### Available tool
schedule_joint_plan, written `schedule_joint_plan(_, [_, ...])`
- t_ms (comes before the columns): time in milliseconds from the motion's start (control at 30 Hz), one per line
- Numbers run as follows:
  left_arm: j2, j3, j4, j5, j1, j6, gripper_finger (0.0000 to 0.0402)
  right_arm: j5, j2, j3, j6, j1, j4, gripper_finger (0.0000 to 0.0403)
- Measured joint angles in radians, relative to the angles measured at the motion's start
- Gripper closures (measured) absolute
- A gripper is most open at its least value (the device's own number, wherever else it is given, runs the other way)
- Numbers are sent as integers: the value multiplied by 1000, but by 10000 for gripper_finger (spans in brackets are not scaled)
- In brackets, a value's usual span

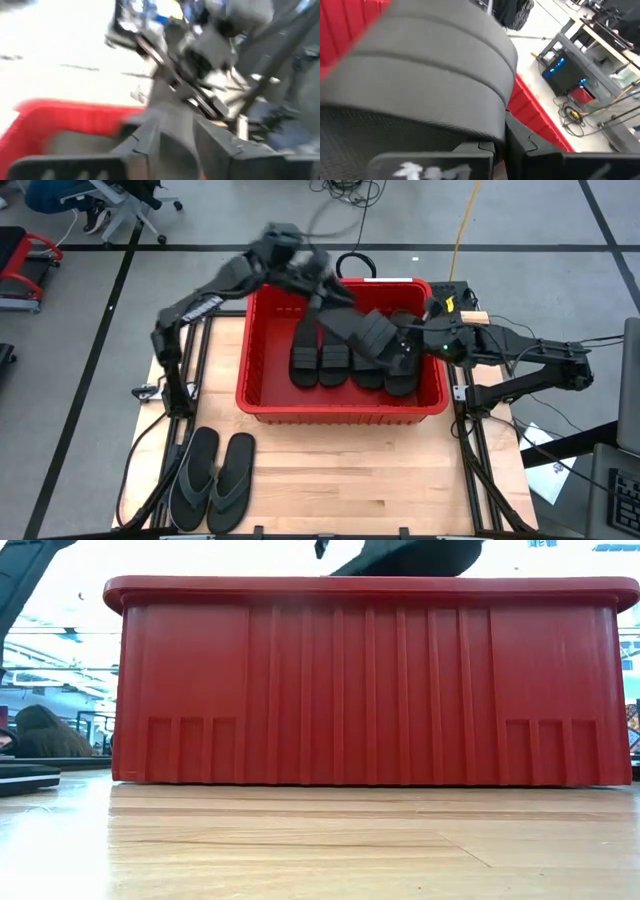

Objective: Pick and place slides into bin
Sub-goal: Put the black slipper into the red bin

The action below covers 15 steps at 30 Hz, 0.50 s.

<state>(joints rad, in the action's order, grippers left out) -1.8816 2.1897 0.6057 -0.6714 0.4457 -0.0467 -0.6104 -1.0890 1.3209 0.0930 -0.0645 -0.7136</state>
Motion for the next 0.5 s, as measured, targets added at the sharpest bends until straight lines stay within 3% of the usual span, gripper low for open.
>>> schedule_joint_plan(267, [124,-1,108,184,-6,-8,196,-106,13,0,-192,14,-140,402])
schedule_joint_plan(500, [239,0,187,233,-7,72,166,-129,-59,0,-517,31,-151,402])
